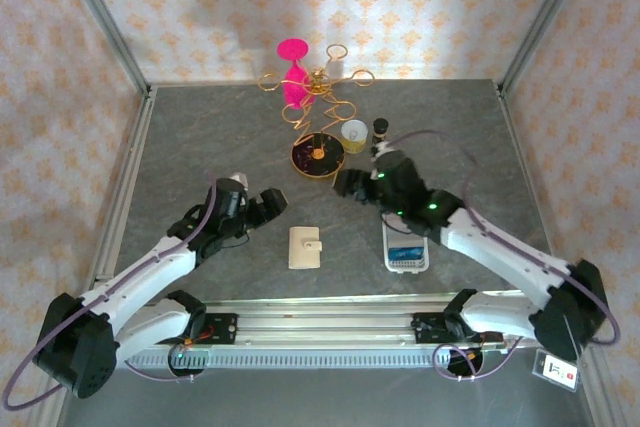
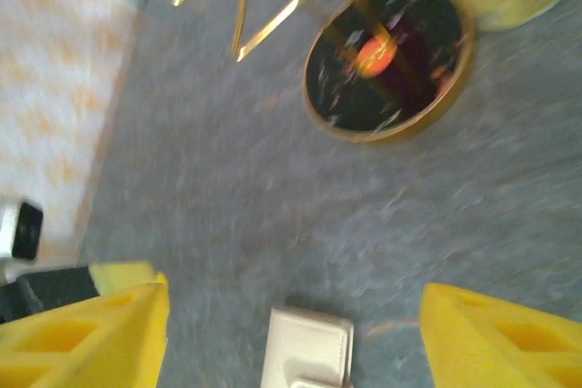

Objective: Put the credit cards into the card holder

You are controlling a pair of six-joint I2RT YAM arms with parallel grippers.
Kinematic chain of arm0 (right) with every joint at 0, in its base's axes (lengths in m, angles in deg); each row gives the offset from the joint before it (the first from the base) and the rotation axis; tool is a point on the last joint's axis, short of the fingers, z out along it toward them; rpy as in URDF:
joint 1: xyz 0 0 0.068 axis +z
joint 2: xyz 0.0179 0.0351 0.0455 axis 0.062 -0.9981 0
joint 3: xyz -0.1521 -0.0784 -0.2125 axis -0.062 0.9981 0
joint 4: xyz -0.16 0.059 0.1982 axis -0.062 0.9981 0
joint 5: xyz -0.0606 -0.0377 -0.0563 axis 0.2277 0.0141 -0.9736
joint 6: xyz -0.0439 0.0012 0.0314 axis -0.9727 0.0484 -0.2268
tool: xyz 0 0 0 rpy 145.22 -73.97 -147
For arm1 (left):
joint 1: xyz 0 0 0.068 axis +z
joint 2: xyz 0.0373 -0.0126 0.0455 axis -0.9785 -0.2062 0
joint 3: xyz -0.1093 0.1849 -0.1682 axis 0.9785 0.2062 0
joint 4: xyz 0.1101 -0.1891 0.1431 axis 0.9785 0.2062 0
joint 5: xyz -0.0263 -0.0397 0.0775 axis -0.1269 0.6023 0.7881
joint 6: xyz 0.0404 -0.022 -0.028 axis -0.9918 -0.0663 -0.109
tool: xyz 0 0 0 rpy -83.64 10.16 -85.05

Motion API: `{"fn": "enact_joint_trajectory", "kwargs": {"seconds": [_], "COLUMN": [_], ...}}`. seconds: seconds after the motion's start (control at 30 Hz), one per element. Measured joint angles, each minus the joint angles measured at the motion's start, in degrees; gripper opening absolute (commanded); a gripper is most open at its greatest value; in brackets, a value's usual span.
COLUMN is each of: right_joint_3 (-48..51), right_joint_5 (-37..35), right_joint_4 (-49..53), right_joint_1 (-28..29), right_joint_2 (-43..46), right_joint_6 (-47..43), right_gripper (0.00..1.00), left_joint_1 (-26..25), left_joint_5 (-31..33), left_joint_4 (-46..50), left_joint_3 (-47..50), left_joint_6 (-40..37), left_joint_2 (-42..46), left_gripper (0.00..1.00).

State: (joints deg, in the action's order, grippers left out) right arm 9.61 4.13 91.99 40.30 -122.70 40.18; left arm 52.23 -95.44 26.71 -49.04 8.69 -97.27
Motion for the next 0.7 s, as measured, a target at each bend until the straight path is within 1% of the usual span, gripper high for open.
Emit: {"fn": "enact_joint_trajectory", "kwargs": {"seconds": [0.03,0.07,0.13,0.17,0.2,0.3,0.33,0.37,0.5,0.7], "right_joint_3": [-0.02,0.2,1.66,3.1,4.17,6.75,7.02,7.04,7.02,5.01], "right_joint_5": [-0.61,-0.98,-1.2,-1.18,-1.2,-1.18,-1.18,-1.18,-0.81,-0.48], "right_joint_4": [-0.04,-0.22,-1.92,-3.28,-4.2,-7.3,-8.11,-8.9,-12.92,-16.06], "right_joint_1": [2.23,3.85,5.92,6.67,7.08,8.28,8.63,8.87,9.49,11.04], "right_joint_2": [-2.1,-3.85,-6.47,-7.43,-8.09,-11.19,-12.59,-13.92,-17.7,-23.58], "right_joint_6": [1.01,2.01,3.91,5.11,5.84,8.92,9.79,10.49,12.92,14.64], "right_gripper": [0.47,0.42,0.35,0.29,0.25,0.21,0.18,0.16,0.16,0.13], "left_joint_1": [-0.39,-0.46,-0.5,-0.5,-0.52,-1.09,-1.6,-2.25,-4.44,-6.08], "left_joint_5": [0.07,0.26,0.61,0.44,-0.28,-3.96,-5.11,-6.1,-9.33,-12.66], "left_joint_4": [0.26,0.59,0.5,-0.2,-1.29,-4.39,-4.83,-5.11,-7.5,-11.96], "left_joint_3": [0.28,0.5,1.31,2.29,3.54,7.67,8.41,8.76,9.16,10.45], "left_joint_6": [0.04,0.02,-0.11,-0.48,-0.81,-1.36,-1.4,-1.46,-1.46,-1.14], "left_joint_2": [-0.04,-0.04,-0.04,-0.04,-0.07,-1.92,-3.43,-4.94,-7.82,-7.8], "left_gripper": [0.92,0.82,0.66,0.6,0.56,0.55,0.55,0.55,0.56,0.55]}}
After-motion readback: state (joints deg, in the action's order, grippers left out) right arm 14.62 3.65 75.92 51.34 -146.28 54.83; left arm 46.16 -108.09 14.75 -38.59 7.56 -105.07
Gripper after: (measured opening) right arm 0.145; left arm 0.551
